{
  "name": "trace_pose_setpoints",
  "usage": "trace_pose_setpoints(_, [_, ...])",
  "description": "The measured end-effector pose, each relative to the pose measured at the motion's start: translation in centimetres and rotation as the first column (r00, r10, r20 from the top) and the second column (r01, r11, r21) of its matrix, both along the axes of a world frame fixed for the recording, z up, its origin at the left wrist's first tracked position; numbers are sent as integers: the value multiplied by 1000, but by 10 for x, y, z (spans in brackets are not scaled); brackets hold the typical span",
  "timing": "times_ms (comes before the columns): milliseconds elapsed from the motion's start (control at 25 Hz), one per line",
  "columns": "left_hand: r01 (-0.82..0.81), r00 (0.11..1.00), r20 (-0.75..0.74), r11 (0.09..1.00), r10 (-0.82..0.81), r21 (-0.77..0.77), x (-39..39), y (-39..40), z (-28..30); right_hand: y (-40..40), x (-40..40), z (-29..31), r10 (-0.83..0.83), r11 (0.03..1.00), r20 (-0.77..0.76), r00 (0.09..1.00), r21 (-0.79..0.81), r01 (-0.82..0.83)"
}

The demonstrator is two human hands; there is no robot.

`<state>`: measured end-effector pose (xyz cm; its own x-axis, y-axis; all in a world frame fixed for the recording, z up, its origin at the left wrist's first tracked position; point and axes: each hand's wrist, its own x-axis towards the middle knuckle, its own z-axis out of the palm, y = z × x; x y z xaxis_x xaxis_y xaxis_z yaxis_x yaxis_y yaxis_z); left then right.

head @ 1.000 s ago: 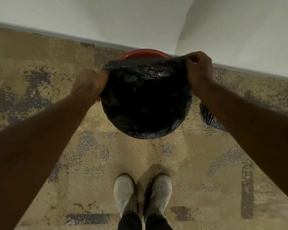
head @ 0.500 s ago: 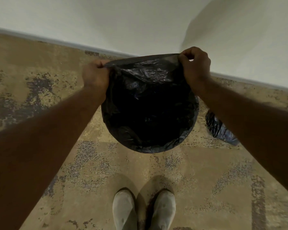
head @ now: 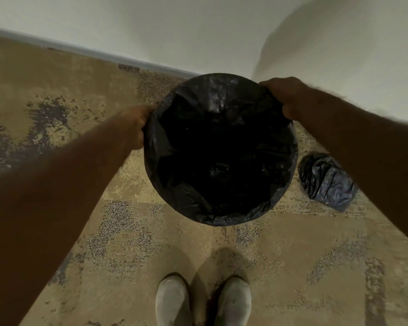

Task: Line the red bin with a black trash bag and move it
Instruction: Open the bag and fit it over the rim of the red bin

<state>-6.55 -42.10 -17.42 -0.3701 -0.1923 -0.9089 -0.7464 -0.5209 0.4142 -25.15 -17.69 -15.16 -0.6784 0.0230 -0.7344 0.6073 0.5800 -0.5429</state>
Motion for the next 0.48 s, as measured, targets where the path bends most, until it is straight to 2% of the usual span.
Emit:
trace_pose_setpoints(160, [27, 996, -77, 998, -32, -62, 19, 7, -11, 12, 1, -8, 99, 995, 120, 988, 19, -102])
trace_pose_setpoints(280, [-98, 991, -111, 982, 81, -162, 31, 16, -2, 26, 12, -3, 34, 999, 116, 993, -44, -29])
trace_pose_setpoints(360, [-209, 976, -129, 912, 174, -353, 38, 18, 4, 37, 28, 6, -114, 985, 21, 993, -129, 115])
trace_pose_setpoints(400, [-229, 973, -130, 847, 190, -479, 43, 21, 8, 44, 38, 10, -131, 984, -74, 989, -136, 120])
trace_pose_setpoints(480, [-166, 986, -106, 712, 128, -682, 61, 32, 18, 57, 68, 14, -71, 993, -247, 966, -111, 45])
